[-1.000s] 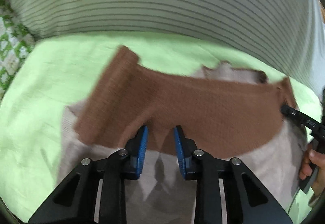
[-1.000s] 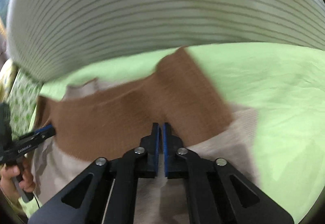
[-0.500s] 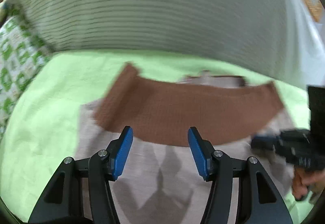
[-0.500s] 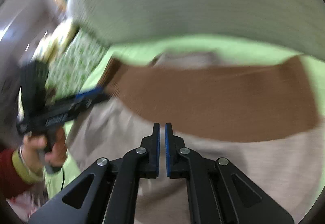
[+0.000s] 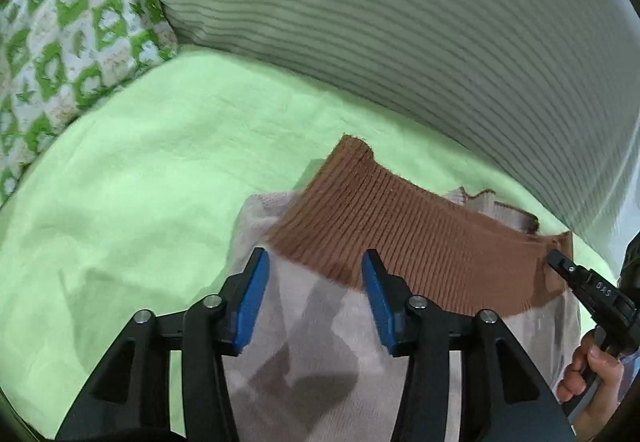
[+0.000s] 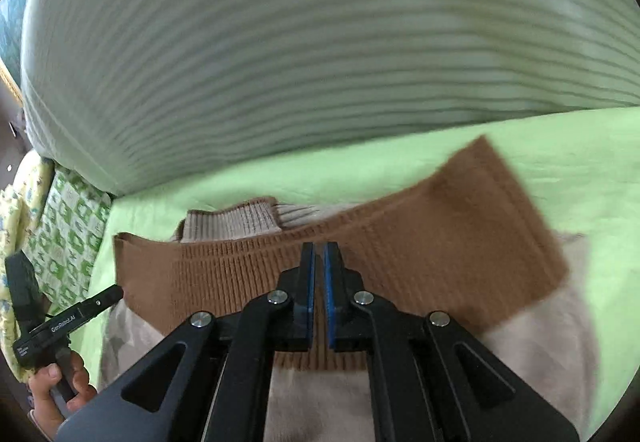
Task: Fold small clothes
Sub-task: 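Release the hem and press the folded sweater side with the left gripper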
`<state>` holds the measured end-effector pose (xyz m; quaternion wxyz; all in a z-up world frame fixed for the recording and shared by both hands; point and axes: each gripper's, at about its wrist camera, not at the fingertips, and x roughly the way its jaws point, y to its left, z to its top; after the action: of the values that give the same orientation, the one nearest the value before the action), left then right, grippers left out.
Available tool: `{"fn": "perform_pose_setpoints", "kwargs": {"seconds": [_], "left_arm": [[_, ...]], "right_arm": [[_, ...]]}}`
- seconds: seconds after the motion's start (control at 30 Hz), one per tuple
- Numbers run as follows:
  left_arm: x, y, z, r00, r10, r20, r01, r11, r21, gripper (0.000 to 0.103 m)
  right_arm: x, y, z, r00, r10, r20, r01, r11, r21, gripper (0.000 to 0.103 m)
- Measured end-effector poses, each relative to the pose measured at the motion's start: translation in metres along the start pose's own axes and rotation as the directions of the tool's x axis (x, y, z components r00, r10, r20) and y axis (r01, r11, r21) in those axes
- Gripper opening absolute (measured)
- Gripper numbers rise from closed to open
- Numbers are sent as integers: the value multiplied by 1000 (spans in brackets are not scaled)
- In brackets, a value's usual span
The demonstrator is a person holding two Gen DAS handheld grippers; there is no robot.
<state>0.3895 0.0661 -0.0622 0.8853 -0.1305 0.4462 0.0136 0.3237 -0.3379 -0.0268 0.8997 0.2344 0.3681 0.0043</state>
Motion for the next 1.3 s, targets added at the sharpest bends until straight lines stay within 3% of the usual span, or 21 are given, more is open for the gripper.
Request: {"fn": "perform_pose_setpoints", "kwargs": {"seconds": [0.07,0.13,0.23,0.33,0.53,0.63,0.7,0.9,1.1,1.3], "left_arm": [[-13,4,-7,1000,26,10,-26,1000,-7,63],[-32,15,-21,1000,-10,17,11,999,-32,65],[-52,31,-47,1000,-2,-4,1,996,-89,78],[-63,41,-78,999,27,-46,-34,988,-150,79],[-72,59,-141,993,13,-113,-48,948,-314,79],[-70,66,-157,991,2,-136,-52,929,-367,80],[-68,69,-163,990,-11,-144,-47,917,-395,80],[-60,74,-163,991,-86,-105,25,874,-485,82],[-43,63,-146,990,-121,-73,64,843,-534,81],[-35,53,-138,993,-107,-46,66,841,-537,75]], "right_arm": [[-13,-1,-7,1000,21,5,-21,1000,15,6],[-32,-6,-21,999,47,7,-47,998,32,6],[-51,5,-44,998,68,3,-68,997,38,13],[-59,18,-70,997,81,-14,-81,996,27,26],[-65,39,-110,986,133,-102,-141,988,-70,27],[-56,37,-120,989,62,-133,-74,993,-88,27],[-50,20,-121,988,-24,-154,15,998,-60,27],[-64,-14,-118,989,-86,-119,91,995,41,27],[-78,-14,-112,994,-67,-91,72,996,54,27],[-66,12,-102,995,14,-97,-15,1000,-14,27]]}}
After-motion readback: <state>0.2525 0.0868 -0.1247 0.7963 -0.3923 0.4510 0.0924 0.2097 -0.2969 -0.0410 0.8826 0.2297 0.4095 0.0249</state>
